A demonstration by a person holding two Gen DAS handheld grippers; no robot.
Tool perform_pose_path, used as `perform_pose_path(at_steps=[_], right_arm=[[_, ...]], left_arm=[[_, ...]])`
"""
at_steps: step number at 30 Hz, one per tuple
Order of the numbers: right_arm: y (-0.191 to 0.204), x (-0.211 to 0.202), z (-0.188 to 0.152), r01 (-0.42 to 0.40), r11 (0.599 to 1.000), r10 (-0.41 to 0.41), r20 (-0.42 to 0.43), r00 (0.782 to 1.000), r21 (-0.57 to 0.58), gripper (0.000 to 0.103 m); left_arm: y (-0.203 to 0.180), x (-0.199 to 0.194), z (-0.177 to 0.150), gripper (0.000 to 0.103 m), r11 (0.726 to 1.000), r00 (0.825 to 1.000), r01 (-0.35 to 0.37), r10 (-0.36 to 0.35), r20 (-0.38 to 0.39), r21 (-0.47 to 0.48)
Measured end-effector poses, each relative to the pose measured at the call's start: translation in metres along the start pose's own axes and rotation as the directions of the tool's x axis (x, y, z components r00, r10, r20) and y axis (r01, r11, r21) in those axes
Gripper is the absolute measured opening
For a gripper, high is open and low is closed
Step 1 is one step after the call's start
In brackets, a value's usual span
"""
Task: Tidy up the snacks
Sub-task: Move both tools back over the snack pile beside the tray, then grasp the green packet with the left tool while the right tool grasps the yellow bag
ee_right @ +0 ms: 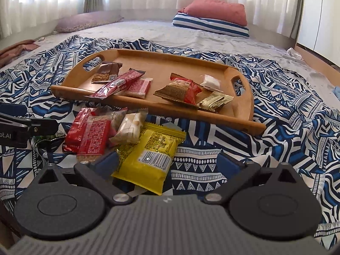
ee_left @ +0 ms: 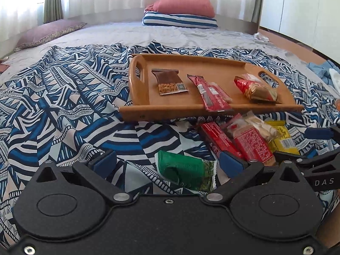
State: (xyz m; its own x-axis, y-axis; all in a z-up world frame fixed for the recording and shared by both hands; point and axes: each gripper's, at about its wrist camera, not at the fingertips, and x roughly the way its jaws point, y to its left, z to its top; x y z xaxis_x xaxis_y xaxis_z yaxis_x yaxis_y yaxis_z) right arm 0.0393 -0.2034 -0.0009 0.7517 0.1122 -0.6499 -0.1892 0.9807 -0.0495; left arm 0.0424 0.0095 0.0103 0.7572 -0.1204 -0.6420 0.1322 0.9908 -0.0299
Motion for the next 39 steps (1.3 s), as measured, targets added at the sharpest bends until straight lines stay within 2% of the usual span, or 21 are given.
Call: perform_pose_path(at_steps=[11,15,23,25,27,29,35,39], right_arm=[[0.015,0.017,-0.001,-0.036,0.999,0.036,-0.008,0.999,0.013,0.103],[0.020,0.023,-0.007,-0.022,1.000,0.022,0.023,0.999,-0.003,0.103],[0.019,0.025,-0.012,-0.037,0.999,0.037,0.058,0.998,-0.003,0.103],[0.019,0.025,-0.013,-0.037,0.999,0.037,0.064,0.997,-0.006,0.103],[0.018,0.025,-0.013,-0.044,0.999,0.044,0.065,0.997,-0.001,0.103],[0.017,0.026,-0.013,-0.050,0.999,0.050,0.066,0.997,0.001,0.103],[0.017,0.026,-0.014,-0.050,0.999,0.050,0.072,0.996,0.003,0.103],[0.023,0.023,-0.009,-0.016,1.000,0.016,0.054,0.998,-0.010,0.103]], left_arm=[[-0.008,0.006,-0.008,0.102,0.999,1.000,0.015,-0.015,-0.003,0.045],[-0.008,0.007,-0.010,0.093,0.998,0.999,0.037,-0.037,-0.002,0.052],[-0.014,0.007,-0.013,0.082,0.995,0.999,0.046,-0.048,0.013,0.087],[-0.016,0.007,-0.014,0.074,0.994,0.999,0.049,-0.050,0.016,0.095],[-0.018,0.005,-0.014,0.059,0.994,0.999,0.033,-0.036,0.023,0.103],[-0.019,0.004,-0.014,0.054,0.994,0.999,0.019,-0.022,0.029,0.110],[-0.014,0.003,-0.011,0.049,0.998,1.000,0.019,-0.020,0.024,0.064],[-0.011,0.002,-0.007,0.047,0.999,1.000,0.013,-0.013,0.009,0.046]])
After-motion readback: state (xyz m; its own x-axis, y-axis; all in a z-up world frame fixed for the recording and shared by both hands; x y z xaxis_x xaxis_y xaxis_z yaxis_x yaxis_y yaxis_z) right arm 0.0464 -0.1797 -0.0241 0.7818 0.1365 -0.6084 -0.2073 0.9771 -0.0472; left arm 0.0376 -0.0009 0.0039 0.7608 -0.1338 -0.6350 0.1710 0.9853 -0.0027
